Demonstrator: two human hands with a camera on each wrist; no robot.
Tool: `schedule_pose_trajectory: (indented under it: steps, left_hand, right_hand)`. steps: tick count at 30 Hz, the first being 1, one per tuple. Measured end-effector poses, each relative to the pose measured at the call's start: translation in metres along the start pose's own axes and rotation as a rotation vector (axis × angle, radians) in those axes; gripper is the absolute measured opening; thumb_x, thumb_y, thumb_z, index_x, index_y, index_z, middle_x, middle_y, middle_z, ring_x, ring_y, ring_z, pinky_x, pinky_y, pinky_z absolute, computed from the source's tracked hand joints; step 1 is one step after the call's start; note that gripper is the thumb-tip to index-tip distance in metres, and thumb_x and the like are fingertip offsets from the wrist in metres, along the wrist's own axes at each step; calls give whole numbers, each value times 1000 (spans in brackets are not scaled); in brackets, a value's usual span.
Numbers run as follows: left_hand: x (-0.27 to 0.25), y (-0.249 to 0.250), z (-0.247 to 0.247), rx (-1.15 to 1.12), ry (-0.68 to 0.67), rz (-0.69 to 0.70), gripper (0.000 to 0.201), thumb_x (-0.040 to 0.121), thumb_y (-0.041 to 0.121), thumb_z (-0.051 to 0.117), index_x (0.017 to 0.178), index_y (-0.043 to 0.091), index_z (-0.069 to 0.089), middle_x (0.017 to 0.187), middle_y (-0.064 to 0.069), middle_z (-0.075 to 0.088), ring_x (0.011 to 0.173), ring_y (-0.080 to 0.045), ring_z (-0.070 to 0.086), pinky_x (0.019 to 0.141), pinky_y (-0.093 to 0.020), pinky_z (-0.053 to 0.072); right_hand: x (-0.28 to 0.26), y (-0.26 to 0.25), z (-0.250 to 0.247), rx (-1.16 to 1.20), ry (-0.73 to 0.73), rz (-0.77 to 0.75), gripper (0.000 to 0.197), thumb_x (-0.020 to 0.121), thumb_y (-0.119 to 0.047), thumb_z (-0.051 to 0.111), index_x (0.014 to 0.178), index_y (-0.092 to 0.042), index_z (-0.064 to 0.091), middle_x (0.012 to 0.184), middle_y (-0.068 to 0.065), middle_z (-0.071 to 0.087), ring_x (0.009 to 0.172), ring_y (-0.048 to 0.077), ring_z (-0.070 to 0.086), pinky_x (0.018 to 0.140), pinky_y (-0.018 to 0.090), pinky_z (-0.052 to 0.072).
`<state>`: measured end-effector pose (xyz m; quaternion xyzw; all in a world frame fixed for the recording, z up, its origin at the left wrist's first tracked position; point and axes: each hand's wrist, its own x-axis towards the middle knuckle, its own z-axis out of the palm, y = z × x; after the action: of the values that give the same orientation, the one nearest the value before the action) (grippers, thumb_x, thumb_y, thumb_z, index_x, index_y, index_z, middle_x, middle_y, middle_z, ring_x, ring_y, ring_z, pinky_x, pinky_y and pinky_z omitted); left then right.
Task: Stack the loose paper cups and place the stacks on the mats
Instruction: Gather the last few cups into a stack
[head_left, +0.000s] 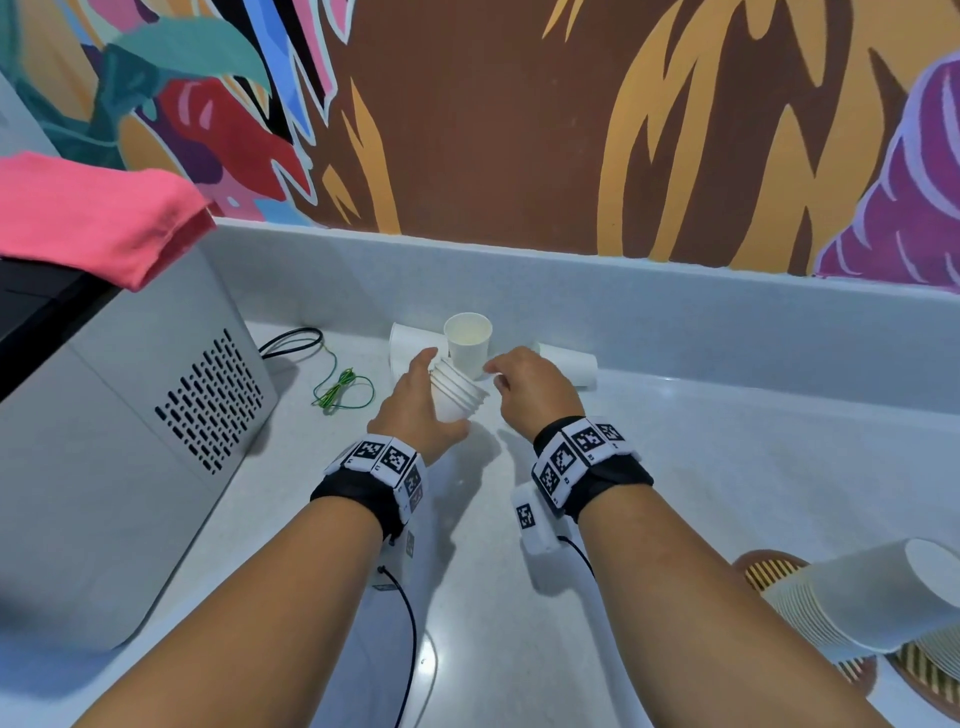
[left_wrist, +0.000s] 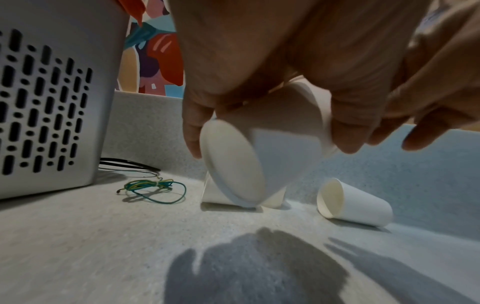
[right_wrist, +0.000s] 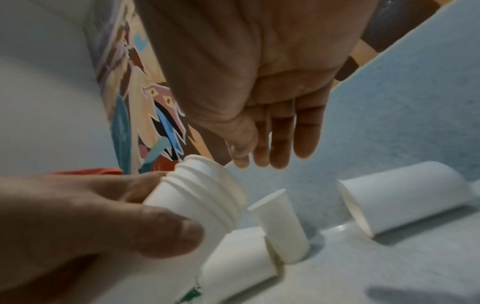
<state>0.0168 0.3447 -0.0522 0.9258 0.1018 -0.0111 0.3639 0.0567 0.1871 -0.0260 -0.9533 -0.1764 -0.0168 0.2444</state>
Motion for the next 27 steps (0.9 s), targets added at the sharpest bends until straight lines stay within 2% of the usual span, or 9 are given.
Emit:
schedule_pose_trajectory:
  steps: [2,5,7,10,12,16,21,27]
  left_hand:
    - [5,-2,3,53,-16,-32,105,58,50,72,142,42,10,137,5,48,119,-26,53,96,-51,45]
    - [13,-5,8,158,-25,-79,97,65,51,73,144,36,19,137,6,47,120,-26,51,99,-52,41]
    - [17,-5,12,185,-31,-91,93,67,51,72,144,35,22,137,6,46,121,-26,50,100,-51,39]
    - [23,-5,18,193,-53,-102,91,68,49,72,143,35,22,137,6,45,122,-26,49,101,-49,38]
    - [26,-4,21,190,-61,-99,90,69,47,72,143,35,23,135,7,47,122,-25,49,101,-48,38]
    - [33,-4,26,184,-82,-95,89,70,46,72,143,35,23,138,8,45,124,-25,47,101,-48,37]
    - [39,-10,29,176,-97,-91,91,68,51,72,143,34,22,137,7,46,124,-24,48,101,-49,39]
    - [43,-16,29,139,-94,-111,89,62,51,72,139,35,28,126,7,53,113,-23,54,96,-51,43]
  right_hand:
    - [6,16,5,-140,-5,45,34,92,-6,50,120,-20,63,126,5,55,112,27,53,91,40,48]
    - [15,39,10,-367,-97,100,37,89,-8,49,122,-18,63,140,1,45,123,28,42,97,41,42]
    - [20,49,14,-459,-154,96,36,88,-9,48,120,-17,64,148,-1,38,134,28,31,106,42,33]
    - [29,56,21,-549,-221,75,31,88,-8,47,107,-17,70,153,-3,31,145,31,12,116,50,14]
    - [35,57,24,-608,-263,53,31,88,-6,46,102,-19,71,153,-3,29,146,33,3,116,57,5]
    - [47,55,28,-759,-358,13,25,89,-11,51,104,-19,70,151,2,32,146,37,-8,111,66,-7]
    - [55,59,31,-879,-399,-16,19,89,-15,52,94,-17,70,145,8,41,146,39,-6,107,70,-14]
    - [55,56,28,-787,-263,-50,18,86,-8,55,88,-16,71,132,8,50,141,34,20,109,68,-11]
